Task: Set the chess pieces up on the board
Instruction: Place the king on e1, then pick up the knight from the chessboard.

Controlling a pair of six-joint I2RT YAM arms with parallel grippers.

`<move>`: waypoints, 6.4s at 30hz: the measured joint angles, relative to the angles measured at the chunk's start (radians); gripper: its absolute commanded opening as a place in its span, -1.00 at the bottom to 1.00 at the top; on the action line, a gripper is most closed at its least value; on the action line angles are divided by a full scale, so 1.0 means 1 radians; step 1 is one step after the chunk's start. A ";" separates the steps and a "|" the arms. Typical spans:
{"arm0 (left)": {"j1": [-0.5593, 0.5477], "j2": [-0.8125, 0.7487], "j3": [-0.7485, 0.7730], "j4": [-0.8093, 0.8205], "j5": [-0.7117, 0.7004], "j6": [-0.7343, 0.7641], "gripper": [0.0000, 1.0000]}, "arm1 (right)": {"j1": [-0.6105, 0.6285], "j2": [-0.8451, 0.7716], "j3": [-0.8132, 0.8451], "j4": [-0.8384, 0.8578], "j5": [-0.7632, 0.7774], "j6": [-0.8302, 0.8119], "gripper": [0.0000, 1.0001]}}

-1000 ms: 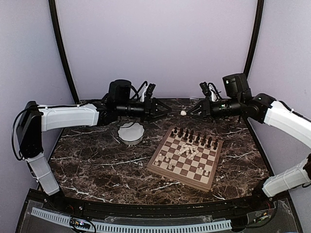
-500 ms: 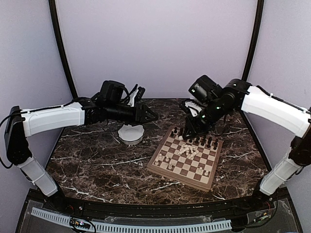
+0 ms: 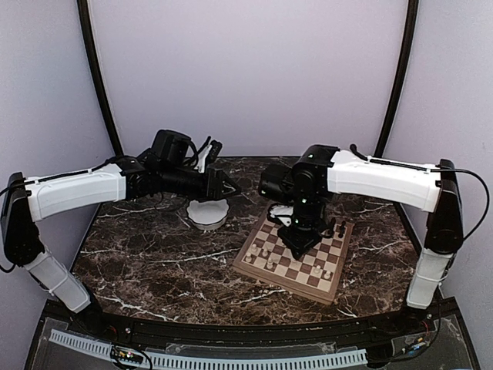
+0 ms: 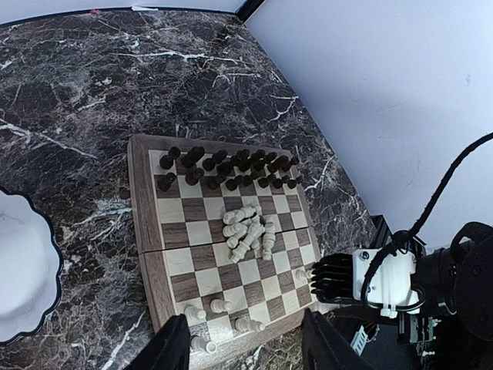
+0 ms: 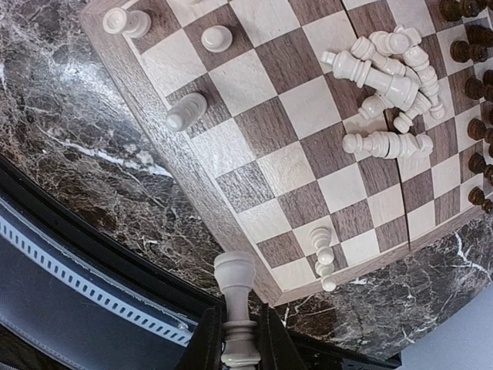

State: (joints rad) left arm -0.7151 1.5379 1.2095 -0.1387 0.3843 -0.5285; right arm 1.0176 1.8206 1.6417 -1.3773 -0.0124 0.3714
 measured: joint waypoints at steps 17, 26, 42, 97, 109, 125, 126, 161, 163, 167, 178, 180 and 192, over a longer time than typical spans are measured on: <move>0.000 -0.002 -0.021 -0.028 -0.001 0.006 0.04 | 0.016 0.133 -0.005 -0.013 0.014 -0.058 -0.97; 0.000 -0.006 -0.045 -0.029 -0.001 0.006 0.04 | 0.018 0.175 -0.001 -0.010 0.014 -0.075 -0.93; 0.000 -0.017 -0.049 -0.032 -0.001 0.007 0.04 | 0.018 0.204 -0.001 0.004 0.018 -0.091 -0.86; 0.000 0.037 0.099 -0.123 0.023 0.069 0.04 | -0.260 -0.078 -0.280 0.327 0.012 0.093 -0.20; 0.000 0.037 0.099 -0.150 0.024 0.069 0.03 | -0.317 -0.039 -0.315 0.438 -0.013 0.180 -0.22; 0.000 0.047 0.099 -0.151 0.028 0.070 0.03 | -0.321 0.021 -0.312 0.464 -0.013 0.182 -0.18; 0.000 0.048 0.099 -0.151 0.029 0.070 0.03 | -0.319 0.021 -0.312 0.464 -0.012 0.180 -0.16; 0.000 0.085 0.099 -0.138 0.068 0.064 0.03 | -0.179 -0.016 -0.395 0.382 0.148 0.224 0.10; 0.000 0.085 0.099 -0.138 0.069 0.064 0.03 | -0.179 -0.019 -0.400 0.388 0.146 0.228 -0.05; 0.000 0.085 0.099 -0.138 0.069 0.064 0.03 | -0.179 -0.026 -0.412 0.418 0.132 0.227 -0.36; 0.000 0.085 0.099 -0.138 0.068 0.057 0.03 | -0.178 -0.050 -0.441 0.470 0.100 0.159 -0.85; 0.000 0.085 0.099 -0.137 0.068 0.054 0.03 | -0.178 -0.078 -0.461 0.465 0.106 0.145 -0.88; 0.000 0.169 0.146 -0.058 0.191 -0.010 0.02 | -0.161 -0.283 -0.477 0.494 0.078 -0.021 -0.91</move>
State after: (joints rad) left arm -0.7151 1.7065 1.3560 -0.1970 0.5751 -0.5385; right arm 0.8570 1.5375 1.1648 -0.8837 0.0658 0.3508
